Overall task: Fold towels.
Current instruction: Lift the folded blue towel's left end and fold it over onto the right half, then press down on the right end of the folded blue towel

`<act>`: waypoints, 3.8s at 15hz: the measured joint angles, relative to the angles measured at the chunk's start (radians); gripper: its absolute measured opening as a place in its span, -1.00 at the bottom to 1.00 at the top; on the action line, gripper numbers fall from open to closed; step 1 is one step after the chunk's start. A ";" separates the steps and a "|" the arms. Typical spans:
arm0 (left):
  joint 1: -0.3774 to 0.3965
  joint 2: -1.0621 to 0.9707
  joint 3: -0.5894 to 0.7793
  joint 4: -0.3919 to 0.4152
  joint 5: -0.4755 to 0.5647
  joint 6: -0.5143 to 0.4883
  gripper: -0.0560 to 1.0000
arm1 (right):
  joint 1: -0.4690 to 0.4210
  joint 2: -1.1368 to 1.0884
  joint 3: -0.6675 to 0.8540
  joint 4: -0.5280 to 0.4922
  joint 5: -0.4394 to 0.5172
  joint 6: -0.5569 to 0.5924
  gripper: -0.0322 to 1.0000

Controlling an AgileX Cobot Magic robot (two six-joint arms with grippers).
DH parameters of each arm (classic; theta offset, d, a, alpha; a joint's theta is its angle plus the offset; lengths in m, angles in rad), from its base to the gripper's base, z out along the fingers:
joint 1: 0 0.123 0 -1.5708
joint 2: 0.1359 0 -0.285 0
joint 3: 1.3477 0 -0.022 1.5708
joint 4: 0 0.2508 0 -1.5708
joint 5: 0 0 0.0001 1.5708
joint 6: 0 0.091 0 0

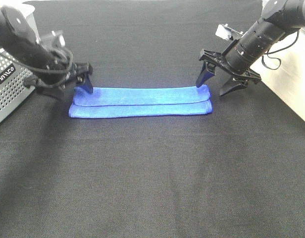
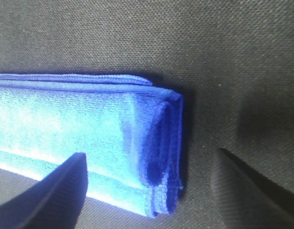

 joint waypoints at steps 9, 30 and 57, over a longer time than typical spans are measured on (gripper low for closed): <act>0.000 0.043 -0.001 -0.062 -0.019 0.000 0.15 | 0.000 0.000 0.000 0.000 -0.001 0.000 0.39; -0.036 -0.140 -0.274 0.152 0.403 -0.136 -0.78 | 0.000 -0.097 0.000 0.000 0.056 0.025 0.39; -0.163 -0.066 -0.407 0.131 0.147 -0.416 0.14 | 0.175 -0.095 0.000 0.448 0.200 -0.203 0.39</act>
